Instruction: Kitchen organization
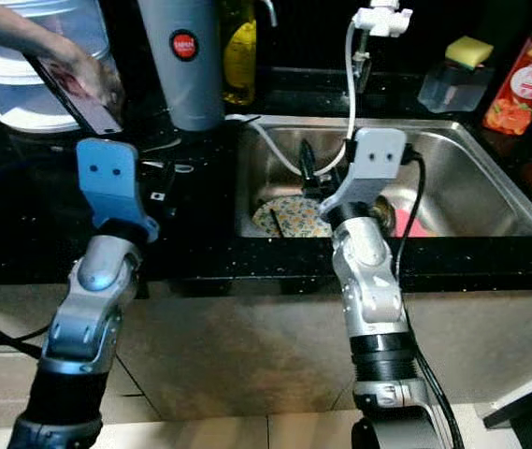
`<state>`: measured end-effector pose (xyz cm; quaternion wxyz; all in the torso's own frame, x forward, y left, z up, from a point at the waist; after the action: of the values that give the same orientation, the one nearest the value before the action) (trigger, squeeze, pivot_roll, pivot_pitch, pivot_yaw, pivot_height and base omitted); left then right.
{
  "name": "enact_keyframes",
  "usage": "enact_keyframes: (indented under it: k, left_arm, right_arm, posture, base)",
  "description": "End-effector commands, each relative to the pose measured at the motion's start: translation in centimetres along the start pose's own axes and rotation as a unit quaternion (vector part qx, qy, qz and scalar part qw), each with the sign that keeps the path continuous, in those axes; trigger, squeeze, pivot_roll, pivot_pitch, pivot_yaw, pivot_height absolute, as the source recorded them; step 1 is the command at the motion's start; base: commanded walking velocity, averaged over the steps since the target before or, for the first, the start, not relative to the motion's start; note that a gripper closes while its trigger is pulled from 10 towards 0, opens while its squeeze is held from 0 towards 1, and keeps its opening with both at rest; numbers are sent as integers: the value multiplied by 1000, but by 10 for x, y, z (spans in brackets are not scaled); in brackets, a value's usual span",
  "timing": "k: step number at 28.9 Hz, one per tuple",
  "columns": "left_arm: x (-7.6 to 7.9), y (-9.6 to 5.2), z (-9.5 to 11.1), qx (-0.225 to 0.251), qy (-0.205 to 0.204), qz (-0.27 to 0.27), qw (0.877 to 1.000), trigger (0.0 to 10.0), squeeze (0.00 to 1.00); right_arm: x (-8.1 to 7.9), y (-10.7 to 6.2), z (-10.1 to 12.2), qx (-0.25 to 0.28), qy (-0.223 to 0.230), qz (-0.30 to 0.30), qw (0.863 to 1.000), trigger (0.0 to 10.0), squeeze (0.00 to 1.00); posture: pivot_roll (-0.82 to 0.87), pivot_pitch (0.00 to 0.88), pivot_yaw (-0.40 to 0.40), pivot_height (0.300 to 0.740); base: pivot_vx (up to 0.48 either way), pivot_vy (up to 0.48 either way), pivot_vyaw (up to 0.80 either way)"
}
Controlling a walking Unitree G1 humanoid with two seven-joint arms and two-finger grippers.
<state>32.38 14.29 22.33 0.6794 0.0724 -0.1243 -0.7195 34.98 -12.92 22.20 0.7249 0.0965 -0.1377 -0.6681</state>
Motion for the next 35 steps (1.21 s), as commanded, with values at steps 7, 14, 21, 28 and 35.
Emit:
enact_keyframes:
  k: [7, 14, 21, 28, 35]
  left_arm:
    - [-1, 3, -4, -17, -5, 29, 999, 10000, 0]
    - [8, -3, -5, -19, -6, -4, 1000, 10000, 0]
    - [12, 1, -4, -15, -21, -15, 1000, 10000, 0]
    - [7, 1, -4, -15, -16, -13, 1000, 10000, 0]
    - [10, 1, -10, -21, -18, -17, 999, 10000, 0]
  right_arm:
    - [11, -14, -9, -24, -7, -33, 999, 10000, 0]
    - [41, -24, -10, -30, -27, -70, 997, 10000, 0]
    - [44, -19, -3, -19, -32, -70, 997, 10000, 0]
    - [27, -20, -3, -15, -12, -54, 998, 10000, 0]
    - [17, -18, -10, -37, 20, -50, 998, 10000, 0]
  posture:
    - [135, 0, -15, 740]
    - [135, 0, -23, 740]
    - [133, 0, -19, 740]
    - [134, 0, -18, 740]
    - [119, 0, -24, 740]
  base:
    - [0, 0, 0]
    - [0, 0, 0]
    - [0, 0, 0]
    - [0, 0, 0]
    - [0, 0, 0]
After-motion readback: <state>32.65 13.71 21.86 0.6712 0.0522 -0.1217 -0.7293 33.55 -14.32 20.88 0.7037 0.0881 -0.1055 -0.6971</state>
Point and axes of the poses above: a point about 5 cm out from each wrist's last joint towards the gripper, its own y axis pointing out of the wrist towards the gripper, its own z axis along the axis of the wrist's last joint, x = y × z, the point moved 2 cm from there along y, pointing out of the wrist towards the gripper, and after that the axes turned 12 degrees about -y, right-handed, at the moved point
